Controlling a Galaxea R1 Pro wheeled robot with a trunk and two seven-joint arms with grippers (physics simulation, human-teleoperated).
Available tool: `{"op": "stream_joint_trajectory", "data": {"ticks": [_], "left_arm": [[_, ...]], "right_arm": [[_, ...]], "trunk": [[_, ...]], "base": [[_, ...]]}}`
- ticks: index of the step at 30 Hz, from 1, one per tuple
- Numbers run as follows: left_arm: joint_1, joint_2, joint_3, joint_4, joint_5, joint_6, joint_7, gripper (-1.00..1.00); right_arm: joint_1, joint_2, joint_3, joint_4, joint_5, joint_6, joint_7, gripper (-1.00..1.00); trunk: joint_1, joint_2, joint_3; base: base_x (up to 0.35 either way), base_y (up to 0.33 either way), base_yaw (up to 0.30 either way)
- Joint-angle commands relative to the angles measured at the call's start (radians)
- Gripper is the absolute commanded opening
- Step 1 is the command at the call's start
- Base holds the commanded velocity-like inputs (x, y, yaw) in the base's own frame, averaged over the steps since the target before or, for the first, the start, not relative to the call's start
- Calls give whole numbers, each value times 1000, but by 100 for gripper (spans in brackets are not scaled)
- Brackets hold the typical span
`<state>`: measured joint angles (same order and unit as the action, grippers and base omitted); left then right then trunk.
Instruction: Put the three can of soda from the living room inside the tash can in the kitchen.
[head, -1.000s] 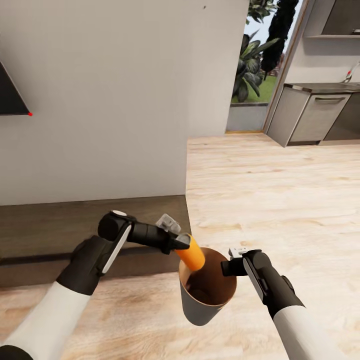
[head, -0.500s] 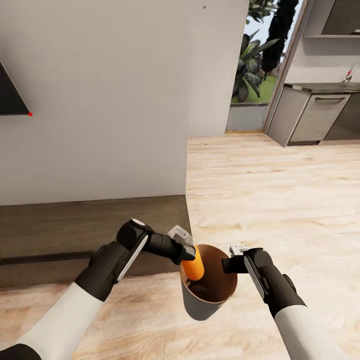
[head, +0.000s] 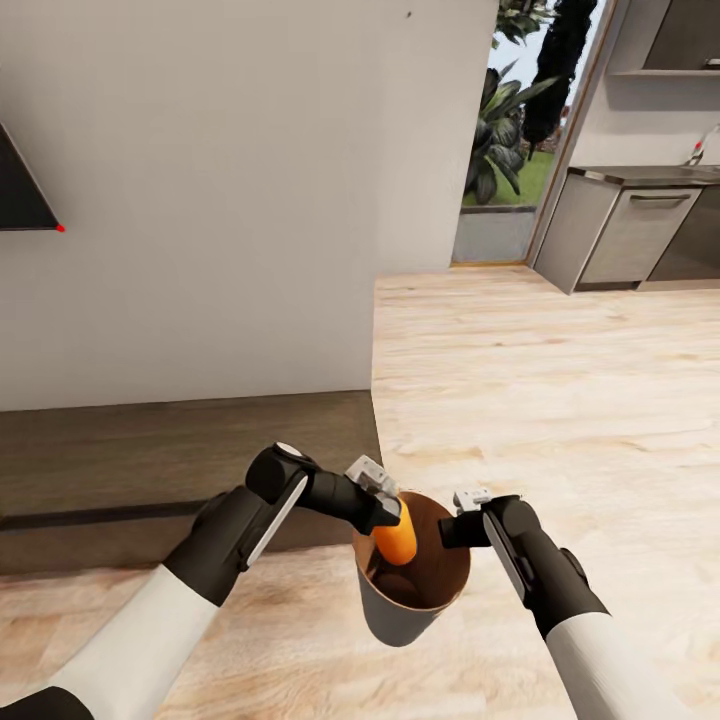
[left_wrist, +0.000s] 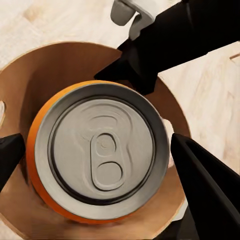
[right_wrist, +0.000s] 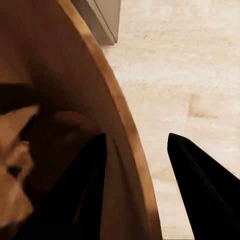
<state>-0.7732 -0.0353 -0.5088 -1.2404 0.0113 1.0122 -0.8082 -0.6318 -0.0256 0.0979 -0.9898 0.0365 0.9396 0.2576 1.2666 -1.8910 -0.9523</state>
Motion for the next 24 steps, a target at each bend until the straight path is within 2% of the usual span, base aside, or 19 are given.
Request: {"op": "stream_joint_trajectory", "data": {"ticks": [1,7,10,15,17,24], "left_arm": [[1,-1,-2,1,-1,-4,8,-100],[5,-2,-19,6,1,-16,71,-100],[6,-2,-54,62,1,-61,95,-100],[8,-2,-86,76,1,-71,107,-100],[9,-7,-120,80,1,-73,113,-100],[16,-28,-155,92,2,-76,167,-100]], "right_arm": [[3,1,12,-4,-21,8,0,-100],[7,1,24,-15,-21,14,0,-100],[17,2,29,-41,-22,14,3,-100],[26,1,31,-69,-23,14,3,-100],[32,2,32,-78,-23,15,3,-100],[40,3,32,-99,-24,15,4,-100]], "trunk": [[0,0,0],[0,0,0],[0,0,0],[0,0,0],[0,0,0],[0,0,0]], "base": [[0,0,0],[0,0,0],[0,0,0],[0,0,0],[0,0,0],[0,0,0]]}}
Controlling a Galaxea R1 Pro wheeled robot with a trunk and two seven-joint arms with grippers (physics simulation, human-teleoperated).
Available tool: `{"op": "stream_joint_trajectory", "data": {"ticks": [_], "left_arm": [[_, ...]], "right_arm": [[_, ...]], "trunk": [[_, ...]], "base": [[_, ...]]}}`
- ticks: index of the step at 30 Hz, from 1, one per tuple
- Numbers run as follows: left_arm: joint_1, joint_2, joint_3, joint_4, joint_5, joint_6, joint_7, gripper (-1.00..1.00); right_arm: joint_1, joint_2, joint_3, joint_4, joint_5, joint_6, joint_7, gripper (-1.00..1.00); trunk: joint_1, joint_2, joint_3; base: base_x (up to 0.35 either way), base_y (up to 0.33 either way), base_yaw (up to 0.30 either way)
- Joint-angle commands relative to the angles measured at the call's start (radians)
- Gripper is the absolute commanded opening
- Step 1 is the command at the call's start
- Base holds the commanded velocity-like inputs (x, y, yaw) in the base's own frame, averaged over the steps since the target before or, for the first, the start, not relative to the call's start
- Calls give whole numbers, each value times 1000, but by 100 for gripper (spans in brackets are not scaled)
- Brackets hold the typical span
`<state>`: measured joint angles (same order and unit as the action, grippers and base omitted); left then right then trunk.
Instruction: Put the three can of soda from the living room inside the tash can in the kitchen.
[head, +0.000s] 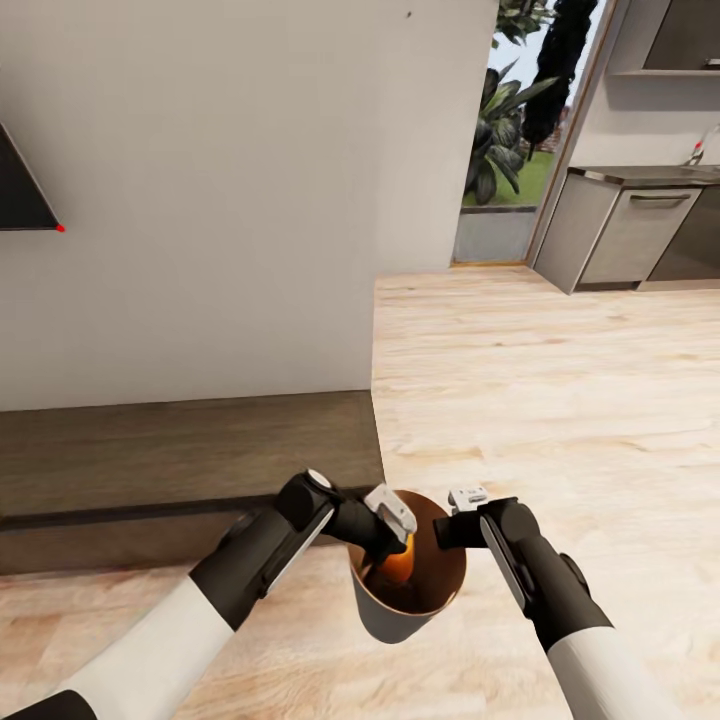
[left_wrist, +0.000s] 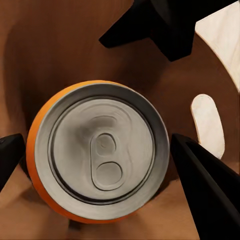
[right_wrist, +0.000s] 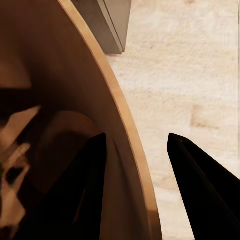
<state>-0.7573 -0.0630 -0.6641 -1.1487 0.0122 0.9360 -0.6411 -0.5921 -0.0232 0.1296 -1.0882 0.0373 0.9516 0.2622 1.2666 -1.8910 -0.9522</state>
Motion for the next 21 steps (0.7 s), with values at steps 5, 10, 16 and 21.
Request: {"op": "stream_joint_trajectory", "data": {"ticks": [5,10,16,21], "left_arm": [[3,-9,-7,53,2,-25,14,-100],[4,-11,-9,70,0,-32,18,-100],[4,-12,-12,76,-1,-34,19,-100],[4,-13,-24,96,-1,-40,20,-100]], "right_arm": [[23,4,2,-45,-25,4,0,-100],[32,9,2,-60,-24,4,0,-100],[34,11,2,-63,-24,4,0,-100],[34,11,2,-64,-23,4,0,-100]], "trunk": [[0,0,0],[0,0,0],[0,0,0],[0,0,0]], "base": [[0,0,0],[0,0,0],[0,0,0],[0,0,0]]}}
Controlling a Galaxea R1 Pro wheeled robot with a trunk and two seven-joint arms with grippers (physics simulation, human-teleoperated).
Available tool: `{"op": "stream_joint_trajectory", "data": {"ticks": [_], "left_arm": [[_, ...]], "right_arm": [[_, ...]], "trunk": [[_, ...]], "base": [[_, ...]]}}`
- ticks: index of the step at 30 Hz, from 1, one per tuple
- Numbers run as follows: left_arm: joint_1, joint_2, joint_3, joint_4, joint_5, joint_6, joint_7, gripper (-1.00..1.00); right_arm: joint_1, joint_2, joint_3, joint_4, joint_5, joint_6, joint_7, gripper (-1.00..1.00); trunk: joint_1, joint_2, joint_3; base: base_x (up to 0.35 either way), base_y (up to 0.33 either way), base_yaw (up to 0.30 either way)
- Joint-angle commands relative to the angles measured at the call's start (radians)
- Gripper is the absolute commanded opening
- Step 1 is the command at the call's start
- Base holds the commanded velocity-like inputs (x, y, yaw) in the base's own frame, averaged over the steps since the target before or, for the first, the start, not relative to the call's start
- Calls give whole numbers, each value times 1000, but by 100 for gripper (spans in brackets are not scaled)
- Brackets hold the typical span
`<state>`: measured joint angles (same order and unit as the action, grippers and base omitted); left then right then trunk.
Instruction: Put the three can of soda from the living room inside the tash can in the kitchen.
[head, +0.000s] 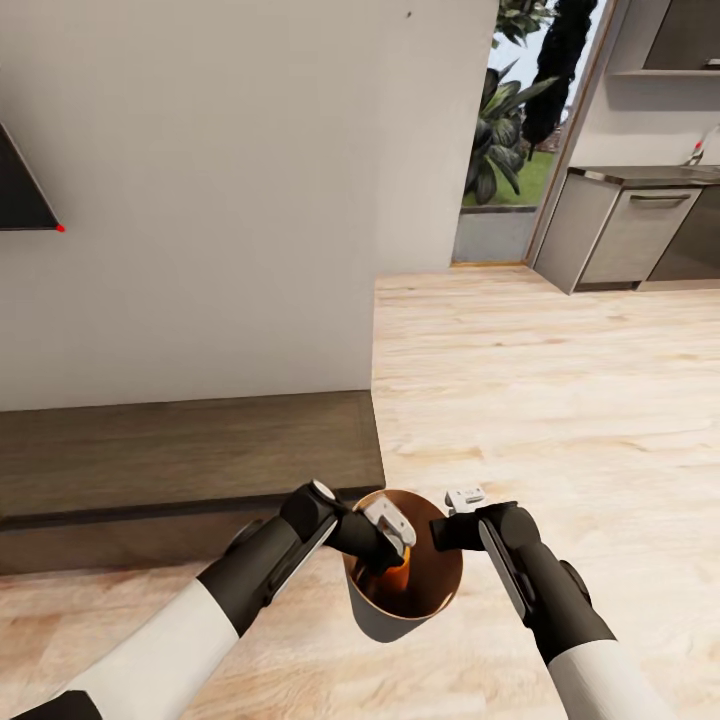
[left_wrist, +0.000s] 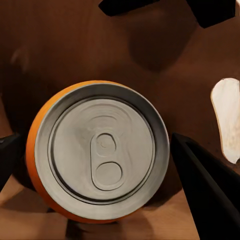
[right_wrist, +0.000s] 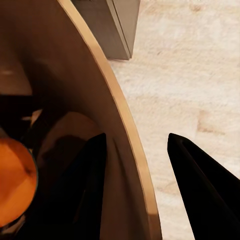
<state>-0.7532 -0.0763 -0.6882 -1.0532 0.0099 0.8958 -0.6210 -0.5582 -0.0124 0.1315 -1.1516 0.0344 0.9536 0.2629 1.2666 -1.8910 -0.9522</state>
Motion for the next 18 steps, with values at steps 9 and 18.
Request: {"op": "stream_joint_trajectory", "data": {"ticks": [9,18], "left_arm": [[0,0,-5,11,1,-15,0,100],[1,10,0,-85,12,-17,10,100]], "right_arm": [[0,0,0,0,-21,2,-1,-100],[0,0,0,0,-21,2,-1,-100]], "trunk": [[0,0,0],[0,0,0]], "base": [[0,0,0],[0,0,0]]}}
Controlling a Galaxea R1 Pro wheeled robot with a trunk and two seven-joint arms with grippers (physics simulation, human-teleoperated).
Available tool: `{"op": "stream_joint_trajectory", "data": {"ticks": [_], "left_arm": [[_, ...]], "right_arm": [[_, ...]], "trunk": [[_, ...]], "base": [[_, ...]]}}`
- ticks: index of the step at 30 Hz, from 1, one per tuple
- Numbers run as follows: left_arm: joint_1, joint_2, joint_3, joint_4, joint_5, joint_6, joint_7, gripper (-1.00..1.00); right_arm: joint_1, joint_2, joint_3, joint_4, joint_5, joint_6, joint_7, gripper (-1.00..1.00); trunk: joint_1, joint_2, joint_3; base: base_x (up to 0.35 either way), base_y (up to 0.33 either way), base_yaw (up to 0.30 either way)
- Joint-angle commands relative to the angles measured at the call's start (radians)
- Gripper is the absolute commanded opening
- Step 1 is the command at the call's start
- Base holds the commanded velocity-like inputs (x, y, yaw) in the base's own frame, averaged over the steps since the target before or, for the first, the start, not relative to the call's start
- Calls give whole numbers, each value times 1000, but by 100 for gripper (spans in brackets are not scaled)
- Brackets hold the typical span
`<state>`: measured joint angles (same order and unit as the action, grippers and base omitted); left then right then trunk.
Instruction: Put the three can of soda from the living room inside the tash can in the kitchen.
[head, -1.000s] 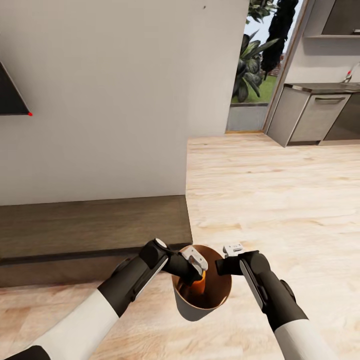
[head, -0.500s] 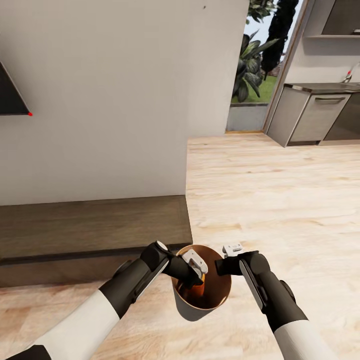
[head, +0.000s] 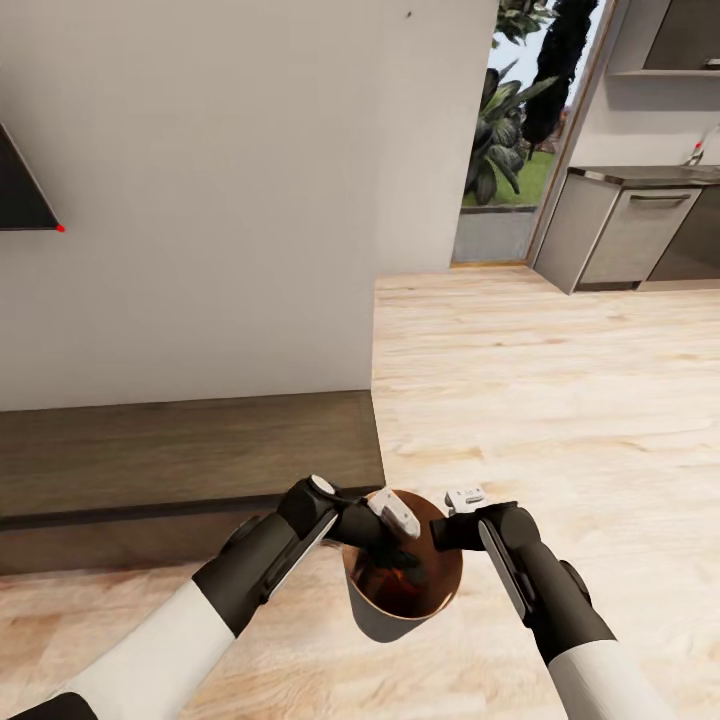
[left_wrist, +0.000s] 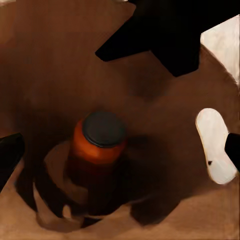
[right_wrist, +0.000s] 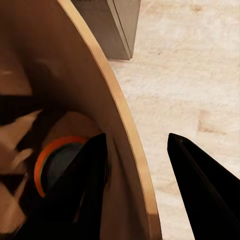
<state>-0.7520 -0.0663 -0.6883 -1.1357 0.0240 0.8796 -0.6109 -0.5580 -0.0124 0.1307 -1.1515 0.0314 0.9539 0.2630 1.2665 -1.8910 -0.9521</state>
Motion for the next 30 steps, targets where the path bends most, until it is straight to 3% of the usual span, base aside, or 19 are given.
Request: {"op": "stream_joint_trajectory", "data": {"ticks": [1,4,5,9,10,12,13,14,16,17,18,19,20,22,23,24,25,26,30], "left_arm": [[2,2,1,-35,0,1,-1,100],[38,21,4,-184,6,13,-9,100],[93,59,7,-346,8,44,-42,100],[112,113,33,-413,10,56,-98,100],[117,141,76,-430,10,56,-135,100],[136,194,215,-447,11,45,-238,100],[149,209,259,-450,11,35,-268,100],[176,238,347,-453,11,7,-315,100],[204,264,437,-456,11,-26,-347,100],[237,283,520,-456,9,-62,-366,100],[256,289,558,-456,6,-81,-371,100],[303,298,631,-455,1,-124,-374,100],[377,301,715,-450,-2,-200,-351,100],[494,298,818,-433,-6,-336,-274,100],[530,296,840,-424,-7,-381,-240,100],[595,293,872,-401,-9,-472,-166,100],[624,291,883,-385,-10,-519,-129,100],[668,287,898,-345,-11,-611,-58,100],[722,283,917,-203,-11,-804,50,100]], "right_arm": [[0,0,0,0,-18,2,-1,-100],[0,0,0,1,-19,2,-1,-100],[0,0,-1,1,-20,2,-1,-100],[0,0,-1,1,-21,2,-1,-100],[0,0,-1,2,-21,2,-1,-100],[0,-1,-2,2,-21,2,-1,-100],[0,-1,-3,2,-21,2,-1,-100],[0,-1,-3,2,-21,2,-1,-100],[0,-1,-3,2,-21,2,-1,-100],[0,-1,-3,2,-21,2,-1,-100],[0,-1,-3,2,-21,2,-1,-100],[0,-1,-3,2,-20,2,-1,-100],[0,-1,-4,2,-20,2,-1,-100],[0,-3,-7,2,-20,2,-1,-100],[0,-4,-7,2,-20,2,-1,-100],[0,-7,-9,2,-21,2,-1,-100],[0,-8,-10,2,-22,2,-1,-100],[0,-11,-11,2,-23,2,0,-100],[0,-14,-12,6,-23,2,0,-100]], "trunk": [[0,0,0],[0,0,0],[0,0,0],[0,0,0],[0,0,0],[0,0,0],[0,0,0],[0,0,0],[0,0,0],[0,0,0],[0,0,0],[0,0,0],[0,0,0],[0,0,0],[0,0,0],[0,0,0],[0,0,0],[0,0,0],[0,0,0]], "base": [[0,0,0],[0,0,0],[0,0,0],[0,0,0],[0,0,0],[0,0,0],[0,0,0],[0,0,0],[0,0,0],[0,0,0],[0,0,0],[0,0,0],[0,0,0],[0,0,0],[0,0,0],[0,0,0],[0,0,0],[0,0,0],[0,0,0]]}}
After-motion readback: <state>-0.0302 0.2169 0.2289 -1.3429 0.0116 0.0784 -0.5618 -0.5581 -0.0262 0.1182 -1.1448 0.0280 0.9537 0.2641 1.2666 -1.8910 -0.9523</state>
